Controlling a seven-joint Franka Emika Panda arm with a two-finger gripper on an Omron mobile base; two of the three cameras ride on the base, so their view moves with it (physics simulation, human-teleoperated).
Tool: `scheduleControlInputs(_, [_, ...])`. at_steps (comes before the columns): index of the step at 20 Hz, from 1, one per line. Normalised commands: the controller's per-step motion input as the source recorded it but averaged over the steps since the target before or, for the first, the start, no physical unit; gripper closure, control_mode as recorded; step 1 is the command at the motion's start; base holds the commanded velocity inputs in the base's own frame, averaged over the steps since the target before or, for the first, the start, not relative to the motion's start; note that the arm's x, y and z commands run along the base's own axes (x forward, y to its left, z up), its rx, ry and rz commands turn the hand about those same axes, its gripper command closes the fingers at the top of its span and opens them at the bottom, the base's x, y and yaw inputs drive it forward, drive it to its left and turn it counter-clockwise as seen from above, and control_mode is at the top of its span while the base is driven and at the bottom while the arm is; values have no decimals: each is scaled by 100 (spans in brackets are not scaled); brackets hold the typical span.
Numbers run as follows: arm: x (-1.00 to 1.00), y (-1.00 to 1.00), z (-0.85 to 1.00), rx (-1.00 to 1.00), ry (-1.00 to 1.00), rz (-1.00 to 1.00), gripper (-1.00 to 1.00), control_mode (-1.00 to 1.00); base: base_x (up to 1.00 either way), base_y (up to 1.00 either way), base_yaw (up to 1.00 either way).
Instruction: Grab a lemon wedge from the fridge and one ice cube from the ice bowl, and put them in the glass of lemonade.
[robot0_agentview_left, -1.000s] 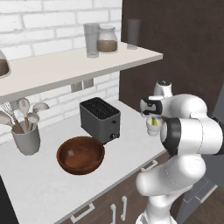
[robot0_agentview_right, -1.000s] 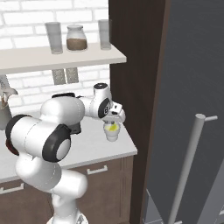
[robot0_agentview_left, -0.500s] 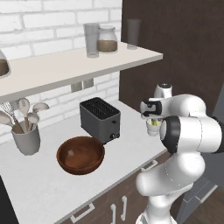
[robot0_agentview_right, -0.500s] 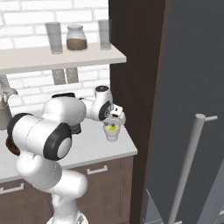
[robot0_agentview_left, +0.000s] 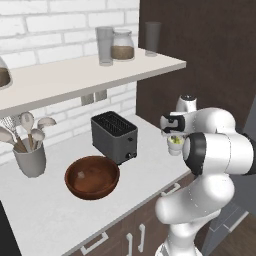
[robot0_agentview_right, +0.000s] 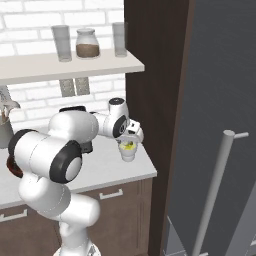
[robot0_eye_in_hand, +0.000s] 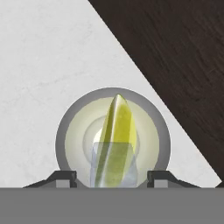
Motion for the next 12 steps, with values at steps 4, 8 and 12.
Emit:
scheduleControlInputs(4, [0,0,1,-1,0,0,-100,-100,0,0,0])
scheduleControlInputs(8, [0,0,13,-1,1,0,-100,-100,0,0,0])
scheduleControlInputs(12, [0,0,46,0,0,0,-100,-100,0,0,0])
